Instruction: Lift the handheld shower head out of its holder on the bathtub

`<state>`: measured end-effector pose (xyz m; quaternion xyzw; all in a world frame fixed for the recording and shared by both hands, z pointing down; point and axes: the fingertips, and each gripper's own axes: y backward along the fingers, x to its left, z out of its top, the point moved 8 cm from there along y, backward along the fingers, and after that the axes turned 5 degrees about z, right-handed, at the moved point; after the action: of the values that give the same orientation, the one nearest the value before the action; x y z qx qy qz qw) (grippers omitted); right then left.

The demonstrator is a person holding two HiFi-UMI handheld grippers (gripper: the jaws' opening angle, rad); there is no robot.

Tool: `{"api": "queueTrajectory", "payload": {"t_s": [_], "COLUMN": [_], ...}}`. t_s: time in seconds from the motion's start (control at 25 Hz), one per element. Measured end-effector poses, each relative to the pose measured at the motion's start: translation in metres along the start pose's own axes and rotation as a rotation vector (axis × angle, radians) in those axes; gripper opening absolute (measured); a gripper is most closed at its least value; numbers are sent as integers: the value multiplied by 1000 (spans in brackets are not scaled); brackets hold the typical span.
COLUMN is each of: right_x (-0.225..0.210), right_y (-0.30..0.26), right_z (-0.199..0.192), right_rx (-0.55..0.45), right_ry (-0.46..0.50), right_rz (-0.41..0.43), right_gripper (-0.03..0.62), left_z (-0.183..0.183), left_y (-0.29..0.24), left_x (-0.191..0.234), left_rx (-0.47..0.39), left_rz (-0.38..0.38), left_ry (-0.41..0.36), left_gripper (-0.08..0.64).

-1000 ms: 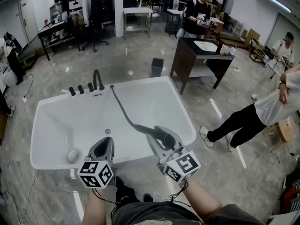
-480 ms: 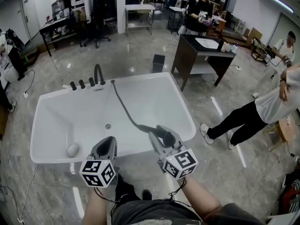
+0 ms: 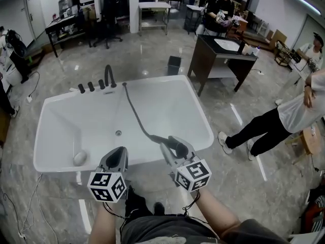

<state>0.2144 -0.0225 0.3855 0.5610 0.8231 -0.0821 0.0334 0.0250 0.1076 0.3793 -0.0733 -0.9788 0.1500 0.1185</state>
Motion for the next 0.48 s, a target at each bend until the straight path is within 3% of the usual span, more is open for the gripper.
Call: {"api": "queueTrajectory", "payload": {"t_s": [0.48], "right_x": [6], "right_y": [3], "right_z": [-4], "right_rx": [12], "right_ry": [-10], "right_rz": [-8], "right_gripper": [144], "left_z": [-3], "left_y": [14], "left_x": [0], "left_rx": [-4], "left_rz": [3], "left_ry": [2], "left_gripper": [32]}}
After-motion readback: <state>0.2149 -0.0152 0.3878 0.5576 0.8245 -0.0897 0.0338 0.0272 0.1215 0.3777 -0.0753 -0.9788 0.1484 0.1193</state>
